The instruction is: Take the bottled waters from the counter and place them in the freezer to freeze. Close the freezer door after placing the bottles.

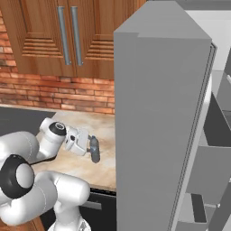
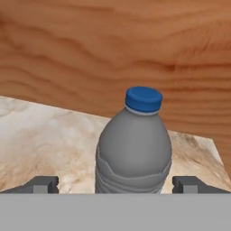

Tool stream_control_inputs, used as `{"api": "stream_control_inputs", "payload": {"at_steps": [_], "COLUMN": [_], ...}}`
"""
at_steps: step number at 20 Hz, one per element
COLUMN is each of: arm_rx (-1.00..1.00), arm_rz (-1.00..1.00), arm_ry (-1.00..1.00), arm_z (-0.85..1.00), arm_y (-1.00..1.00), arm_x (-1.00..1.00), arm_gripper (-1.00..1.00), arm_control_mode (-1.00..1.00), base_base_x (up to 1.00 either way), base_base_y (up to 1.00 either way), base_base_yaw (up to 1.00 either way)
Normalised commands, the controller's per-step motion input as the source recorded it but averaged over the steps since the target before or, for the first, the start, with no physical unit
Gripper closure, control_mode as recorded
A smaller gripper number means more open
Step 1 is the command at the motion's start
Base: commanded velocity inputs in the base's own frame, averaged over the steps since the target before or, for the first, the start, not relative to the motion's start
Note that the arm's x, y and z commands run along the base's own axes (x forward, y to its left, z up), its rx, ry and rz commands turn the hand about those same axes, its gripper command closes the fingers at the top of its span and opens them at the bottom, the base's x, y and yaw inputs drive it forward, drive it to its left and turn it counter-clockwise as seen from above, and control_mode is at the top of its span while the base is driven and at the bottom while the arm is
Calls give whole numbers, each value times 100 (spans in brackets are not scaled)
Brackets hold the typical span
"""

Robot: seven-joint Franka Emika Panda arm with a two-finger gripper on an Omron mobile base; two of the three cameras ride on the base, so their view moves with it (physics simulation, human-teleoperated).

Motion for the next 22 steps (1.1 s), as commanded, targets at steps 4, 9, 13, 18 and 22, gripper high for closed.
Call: {"api": "stream_control_inputs", "payload": {"at_steps": [4,9,13,18,22], "arm_rx": [-1,-3,-1,-2,-4], "arm_rz": [0,0,0,0,0], "arm_ry": [4,4,1,0,0], "arm_z": [0,0,0,0,-2], "arm_y": [0,-3,-9,-11,-9], "arm_x": [0,0,0,0,0], "arm_gripper": [-100,-100,-100,-100,-100], "arm_control_mode": [-100,-100,-100,-100,-100], "base_base_x": [0,0,0,0,0], "base_base_y": [0,0,0,0,0], "base_base_yaw": [0,0,0,0,0]}}
